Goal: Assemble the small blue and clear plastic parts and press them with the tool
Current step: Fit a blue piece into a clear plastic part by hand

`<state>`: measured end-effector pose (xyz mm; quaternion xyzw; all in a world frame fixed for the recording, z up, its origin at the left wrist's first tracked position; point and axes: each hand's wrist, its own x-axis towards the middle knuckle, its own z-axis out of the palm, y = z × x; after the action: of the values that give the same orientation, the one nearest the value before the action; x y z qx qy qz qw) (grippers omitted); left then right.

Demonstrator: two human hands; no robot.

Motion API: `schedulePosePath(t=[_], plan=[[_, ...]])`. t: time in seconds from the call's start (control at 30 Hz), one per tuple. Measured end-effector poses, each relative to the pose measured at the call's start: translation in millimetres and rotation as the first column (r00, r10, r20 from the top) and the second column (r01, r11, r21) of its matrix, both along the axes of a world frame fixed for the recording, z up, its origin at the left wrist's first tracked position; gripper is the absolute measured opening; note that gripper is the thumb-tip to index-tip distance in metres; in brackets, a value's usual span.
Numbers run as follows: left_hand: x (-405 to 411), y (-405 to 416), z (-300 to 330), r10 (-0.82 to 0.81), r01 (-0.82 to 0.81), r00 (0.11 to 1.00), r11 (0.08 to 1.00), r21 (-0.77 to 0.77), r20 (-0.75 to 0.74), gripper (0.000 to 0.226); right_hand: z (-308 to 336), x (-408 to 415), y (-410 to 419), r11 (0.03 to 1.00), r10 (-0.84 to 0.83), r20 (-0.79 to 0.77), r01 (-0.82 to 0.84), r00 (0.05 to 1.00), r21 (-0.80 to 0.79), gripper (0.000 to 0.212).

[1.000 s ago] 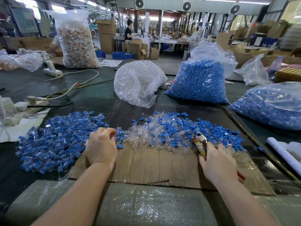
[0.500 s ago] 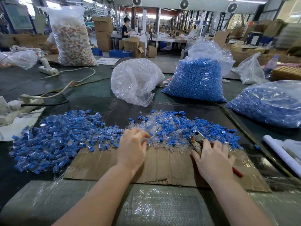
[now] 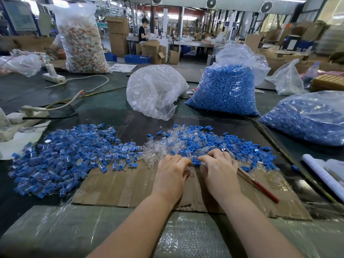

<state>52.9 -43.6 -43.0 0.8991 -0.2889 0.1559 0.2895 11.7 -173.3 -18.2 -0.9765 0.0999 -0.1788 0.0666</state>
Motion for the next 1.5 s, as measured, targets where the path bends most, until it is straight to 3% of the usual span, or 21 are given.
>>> schedulePosePath(t=[0.13,0.37,0.47,0.57,0.8,1.03,1.13,1.27,1.5], plan=[[-1.9,3.2,3.6,0.012,-0.020,0.998,0.990,-0.142,-0.055,0.014,-1.0,7.4,5.5,0.997,0.029,-0.031,-0.031,0.999,-0.073,0.021],[-3.4,5.9,6.0,0.041,-0.071,0.991,0.970,-0.234,-0.131,0.012,-1.6,12.8,9.7,0.989,0.042,-0.040,-0.047,0.998,-0.143,0.008],[-3.5,6.2,6.0,0.029,-0.053,0.992,0.977,-0.205,-0.120,0.024,-1.7,11.2,9.4,0.993,0.037,-0.036,-0.041,0.999,-0.114,0.011],[-2.4,6.2,5.8,0.012,-0.037,0.990,0.982,-0.185,-0.137,0.027,-5.4,4.9,8.6,0.999,0.019,0.004,-0.019,1.000,-0.038,0.028],[-2.5,7.1,5.7,-0.023,-0.043,0.973,0.959,-0.279,-0.230,0.012,-15.7,-9.3,12.7,0.973,-0.030,0.176,-0.012,0.984,0.231,0.015],[-2.9,7.1,5.3,-0.050,-0.098,0.931,0.920,-0.380,-0.361,0.011,-21.1,-14.2,12.0,0.959,-0.047,0.253,-0.028,0.966,0.283,0.013],[-3.3,7.5,6.9,-0.050,-0.089,0.935,0.924,-0.372,-0.350,0.017,-20.7,-13.1,13.3,0.974,-0.064,0.194,0.019,0.979,0.225,0.022],[-3.6,8.7,8.0,-0.068,-0.058,0.936,0.937,-0.343,-0.345,0.018,-19.3,-8.5,14.5,1.000,-0.012,0.023,0.012,1.000,0.005,0.040],[-3.5,7.3,7.2,-0.134,0.015,0.925,0.948,-0.318,-0.355,0.027,-19.3,-1.1,12.5,0.998,-0.039,-0.025,0.038,0.999,-0.049,0.019]])
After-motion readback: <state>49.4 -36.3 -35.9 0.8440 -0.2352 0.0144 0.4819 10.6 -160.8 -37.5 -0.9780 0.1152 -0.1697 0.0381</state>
